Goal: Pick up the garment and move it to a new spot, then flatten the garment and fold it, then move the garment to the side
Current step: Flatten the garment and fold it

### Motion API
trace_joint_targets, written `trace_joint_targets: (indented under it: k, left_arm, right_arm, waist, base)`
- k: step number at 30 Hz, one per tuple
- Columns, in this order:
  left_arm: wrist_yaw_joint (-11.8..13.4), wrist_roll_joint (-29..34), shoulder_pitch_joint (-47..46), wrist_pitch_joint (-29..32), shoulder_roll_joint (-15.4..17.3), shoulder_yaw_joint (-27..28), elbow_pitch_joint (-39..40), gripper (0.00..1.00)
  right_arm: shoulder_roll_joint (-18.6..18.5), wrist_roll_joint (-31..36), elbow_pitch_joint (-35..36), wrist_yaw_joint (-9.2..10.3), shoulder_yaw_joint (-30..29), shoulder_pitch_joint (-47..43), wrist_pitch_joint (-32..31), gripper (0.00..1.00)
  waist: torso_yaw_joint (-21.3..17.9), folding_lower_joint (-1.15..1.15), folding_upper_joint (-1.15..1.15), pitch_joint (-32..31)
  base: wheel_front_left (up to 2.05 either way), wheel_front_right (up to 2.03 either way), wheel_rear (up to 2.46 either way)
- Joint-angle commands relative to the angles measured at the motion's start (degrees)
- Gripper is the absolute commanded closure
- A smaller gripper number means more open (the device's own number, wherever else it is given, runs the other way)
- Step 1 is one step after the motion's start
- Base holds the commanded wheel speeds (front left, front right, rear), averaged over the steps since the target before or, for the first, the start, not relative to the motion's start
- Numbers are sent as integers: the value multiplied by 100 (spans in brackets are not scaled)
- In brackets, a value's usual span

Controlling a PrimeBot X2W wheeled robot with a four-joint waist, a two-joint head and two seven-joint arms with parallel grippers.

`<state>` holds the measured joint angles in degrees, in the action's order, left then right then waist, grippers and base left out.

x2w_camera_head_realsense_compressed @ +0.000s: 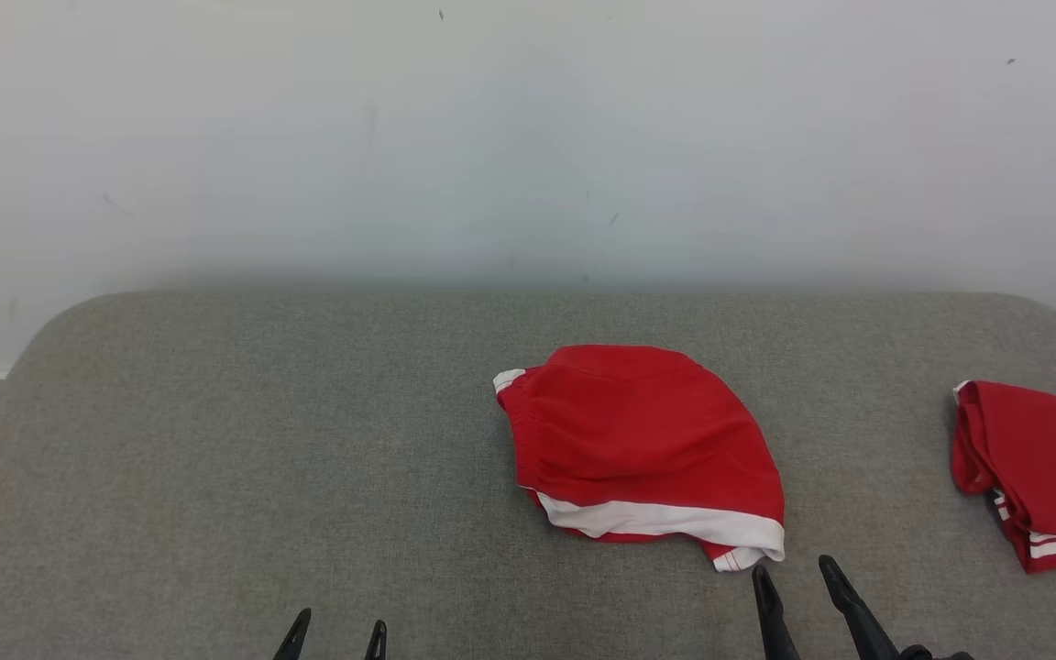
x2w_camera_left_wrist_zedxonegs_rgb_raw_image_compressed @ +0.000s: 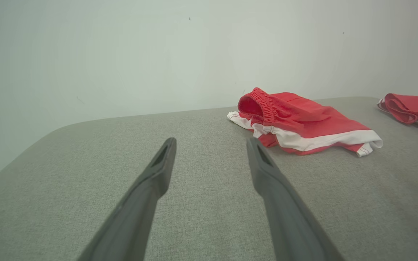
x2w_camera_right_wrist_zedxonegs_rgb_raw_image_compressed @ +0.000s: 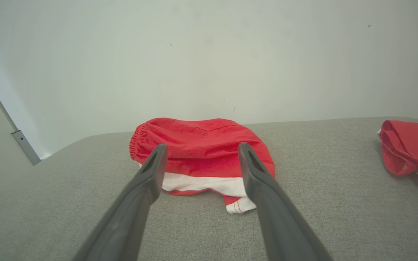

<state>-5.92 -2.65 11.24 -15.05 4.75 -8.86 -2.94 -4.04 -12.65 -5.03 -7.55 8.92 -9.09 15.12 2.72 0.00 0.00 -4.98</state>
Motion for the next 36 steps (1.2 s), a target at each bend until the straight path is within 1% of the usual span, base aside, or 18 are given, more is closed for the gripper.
trace_joint_targets:
  k: [1,18,21,27,32,36]
  left_arm:
    - [-6,51,-19,-16,-12,-5,-24,0]
    - [-53,47,-121,-16,-47,102,-60,0]
    - [-56,168,-221,-16,47,42,-166,0]
    - [-92,335,-756,-16,266,-116,-773,0]
    - [-158,419,-1467,-17,590,-709,-1698,0]
    - [-148,258,-1935,-16,699,-1110,-2153,0]
  right_arm:
    - [-18,-13,9,15,9,-15,-1,0]
    - [-43,-30,-25,15,39,82,-1,0]
    - [-49,-28,-20,15,41,92,-1,0]
    - [-84,-72,-6,15,123,194,-1,0]
    - [-148,-67,0,15,184,245,-1,0]
    - [-184,-49,20,15,197,310,-1,0]
  waist:
    - [-4,0,0,20]
    - [-171,0,0,81]
    - [-203,0,0,102]
    - [-383,0,0,207]
    - [-579,0,0,348]
    - [-716,0,0,472]
  base:
    - [0,0,0]
    - [0,0,0]
    - [0,0,0]
    - [0,0,0]
    - [0,0,0]
    - [0,0,0]
